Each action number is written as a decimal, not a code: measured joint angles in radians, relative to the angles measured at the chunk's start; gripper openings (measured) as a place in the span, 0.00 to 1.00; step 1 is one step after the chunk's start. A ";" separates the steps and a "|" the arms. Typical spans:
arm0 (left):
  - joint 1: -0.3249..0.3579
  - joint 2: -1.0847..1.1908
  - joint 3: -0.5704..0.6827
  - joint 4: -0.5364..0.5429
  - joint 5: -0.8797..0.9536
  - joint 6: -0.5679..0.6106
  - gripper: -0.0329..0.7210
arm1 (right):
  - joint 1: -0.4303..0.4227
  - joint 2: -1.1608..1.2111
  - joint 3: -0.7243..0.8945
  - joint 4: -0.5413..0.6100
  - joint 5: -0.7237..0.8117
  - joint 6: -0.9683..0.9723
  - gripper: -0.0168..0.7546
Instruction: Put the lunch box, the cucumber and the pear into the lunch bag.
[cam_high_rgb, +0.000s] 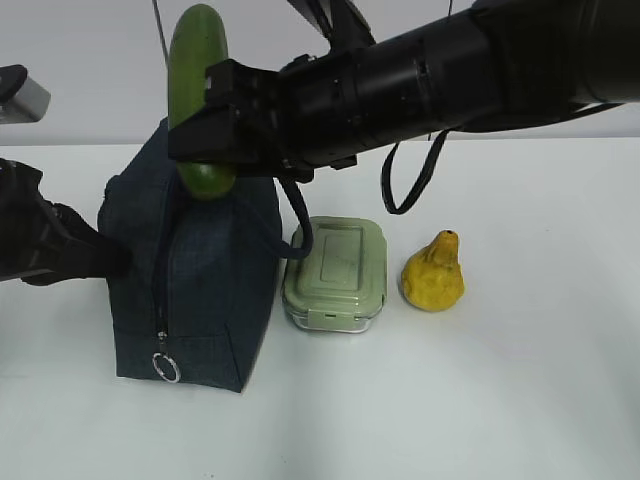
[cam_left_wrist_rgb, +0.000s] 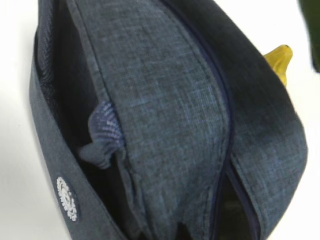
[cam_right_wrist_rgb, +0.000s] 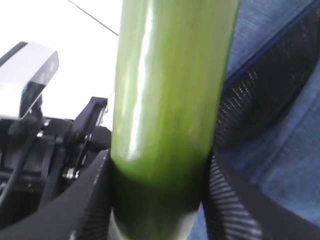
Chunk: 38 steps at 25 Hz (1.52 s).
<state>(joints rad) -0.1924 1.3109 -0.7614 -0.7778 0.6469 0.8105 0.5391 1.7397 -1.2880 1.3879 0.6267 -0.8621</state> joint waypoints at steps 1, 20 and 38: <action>0.000 0.000 0.000 -0.001 0.000 0.000 0.05 | 0.011 0.010 -0.004 0.006 -0.017 0.000 0.49; 0.000 0.000 0.000 -0.002 -0.002 0.001 0.05 | 0.041 0.109 -0.010 -0.330 -0.072 0.227 0.49; 0.000 0.000 0.000 -0.004 -0.002 0.001 0.05 | 0.041 0.112 -0.021 -0.637 -0.026 0.536 0.49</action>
<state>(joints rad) -0.1928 1.3109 -0.7614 -0.7821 0.6451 0.8113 0.5801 1.8513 -1.3093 0.7508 0.6007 -0.3263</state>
